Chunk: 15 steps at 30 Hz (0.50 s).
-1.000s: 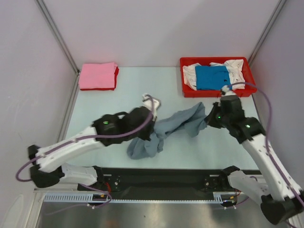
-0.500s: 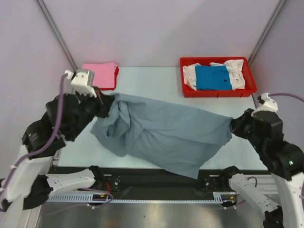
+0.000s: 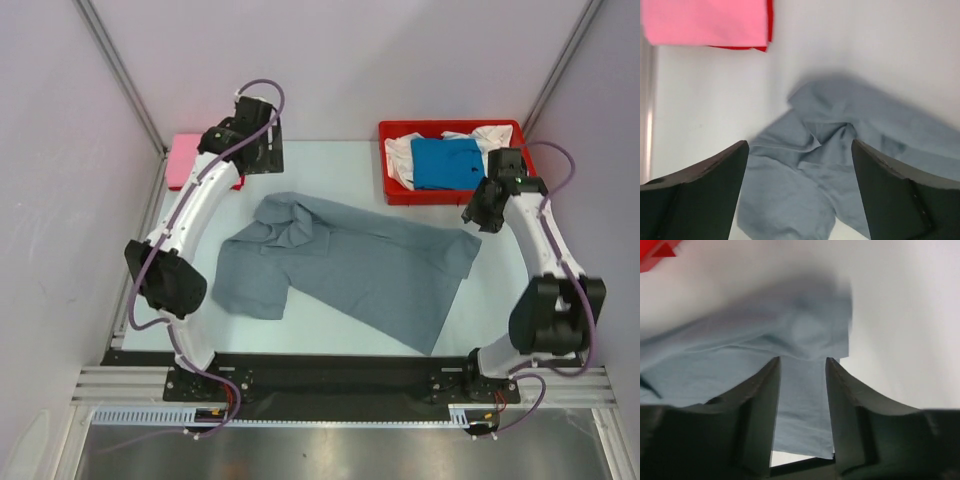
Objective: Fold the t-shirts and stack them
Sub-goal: Flatten the tshirt out
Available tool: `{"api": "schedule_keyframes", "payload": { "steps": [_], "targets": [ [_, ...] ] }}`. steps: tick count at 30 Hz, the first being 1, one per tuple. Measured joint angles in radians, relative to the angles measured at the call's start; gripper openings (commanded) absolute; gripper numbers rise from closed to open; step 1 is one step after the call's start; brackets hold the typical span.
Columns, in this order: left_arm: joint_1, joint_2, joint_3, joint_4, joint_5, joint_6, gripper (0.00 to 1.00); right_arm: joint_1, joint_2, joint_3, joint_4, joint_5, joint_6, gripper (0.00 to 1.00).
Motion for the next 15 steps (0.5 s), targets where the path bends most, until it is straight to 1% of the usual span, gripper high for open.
{"api": "schedule_keyframes", "payload": {
  "steps": [1, 3, 5, 6, 7, 10, 13, 14, 15],
  "targets": [
    [0.010, 0.001, 0.005, 0.001, -0.008, -0.004, 0.91, -0.005, 0.046, 0.028, -0.013, -0.004, -0.010, 0.63],
    [0.028, -0.045, -0.010, 0.003, -0.019, -0.014, 0.89, -0.002, 0.103, 0.063, -0.021, -0.014, -0.029, 0.74],
    [0.035, -0.161, -0.126, 0.048, -0.012, -0.037, 0.86, 0.011, 0.090, 0.060, -0.040, -0.019, -0.039, 0.86],
    [0.034, -0.236, -0.200, 0.047, 0.002, -0.047, 0.84, 0.023, 0.066, 0.047, -0.044, -0.024, -0.042, 0.93],
    [0.034, -0.309, -0.280, 0.079, 0.014, -0.059, 0.83, 0.038, 0.029, 0.022, -0.040, -0.028, -0.045, 0.99],
    [0.046, -0.583, -0.598, 0.118, 0.091, -0.109, 0.80, 0.132, -0.156, -0.135, -0.038, -0.070, -0.043, 1.00],
    [0.111, -0.758, -0.848, 0.108, 0.185, -0.168, 0.78, 0.242, -0.335, -0.307, -0.054, -0.144, 0.001, 1.00],
    [0.142, -0.802, -0.914, 0.099, 0.208, -0.188, 0.75, 0.274, -0.393, -0.367, -0.054, -0.163, 0.022, 1.00],
    [0.163, -0.826, -0.960, 0.096, 0.225, -0.208, 0.74, 0.302, -0.453, -0.437, -0.066, -0.182, 0.055, 0.83]
  ]
}}
